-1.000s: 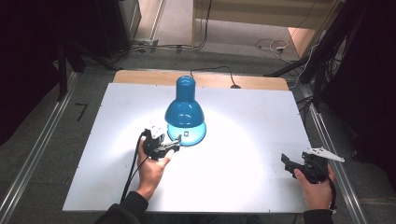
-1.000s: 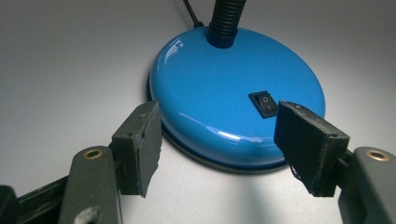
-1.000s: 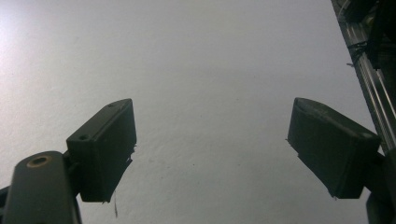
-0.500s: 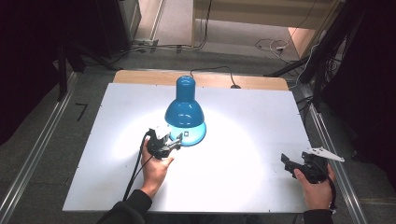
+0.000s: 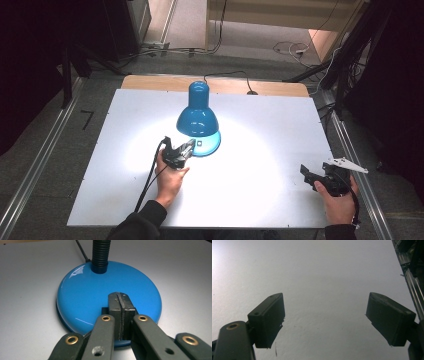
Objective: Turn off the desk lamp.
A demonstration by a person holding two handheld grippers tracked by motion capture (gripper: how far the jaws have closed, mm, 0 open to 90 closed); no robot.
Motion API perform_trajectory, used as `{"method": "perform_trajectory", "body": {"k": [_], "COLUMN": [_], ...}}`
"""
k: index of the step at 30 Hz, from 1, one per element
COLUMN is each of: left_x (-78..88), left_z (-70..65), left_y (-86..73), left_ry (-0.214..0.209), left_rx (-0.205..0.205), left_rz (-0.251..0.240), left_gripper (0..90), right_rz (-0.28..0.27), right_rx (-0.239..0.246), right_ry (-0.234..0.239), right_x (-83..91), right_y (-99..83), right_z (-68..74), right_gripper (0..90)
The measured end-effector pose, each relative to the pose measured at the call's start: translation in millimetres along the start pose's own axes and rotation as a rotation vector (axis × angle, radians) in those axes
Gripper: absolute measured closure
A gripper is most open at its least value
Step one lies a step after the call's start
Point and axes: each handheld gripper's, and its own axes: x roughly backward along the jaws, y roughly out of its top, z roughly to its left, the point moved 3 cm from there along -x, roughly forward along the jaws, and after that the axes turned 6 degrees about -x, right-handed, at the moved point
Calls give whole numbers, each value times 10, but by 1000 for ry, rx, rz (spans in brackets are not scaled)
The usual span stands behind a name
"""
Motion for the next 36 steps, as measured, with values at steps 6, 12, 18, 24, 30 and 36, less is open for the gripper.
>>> {"method": "perform_trajectory", "body": {"k": [6,12,18,24,30,36], "left_x": [-37,-74,-132,-150,-147,-142], "left_z": [-72,-81,-103,-150,-147,-133], "left_y": [39,39,52,69,64,55], "left_ry": [-20,-24,-8,10,11,14], "left_rx": [-11,-26,-24,-77,-68,-60], "left_rz": [-6,14,15,34,30,24], "left_gripper": [900,900,900,900,900,900], "right_rz": [-1,-2,-6,-5,-7,-5], "right_rx": [-1,-5,-5,-6,-3,-6], "right_ry": [0,4,6,6,9,9], "right_x": [2,9,21,20,26,23], "right_y": [-2,0,1,-2,-3,-6], "right_z": [-8,-11,-8,-6,-2,-4], "right_gripper": [141,141,141,141,141,141]}}
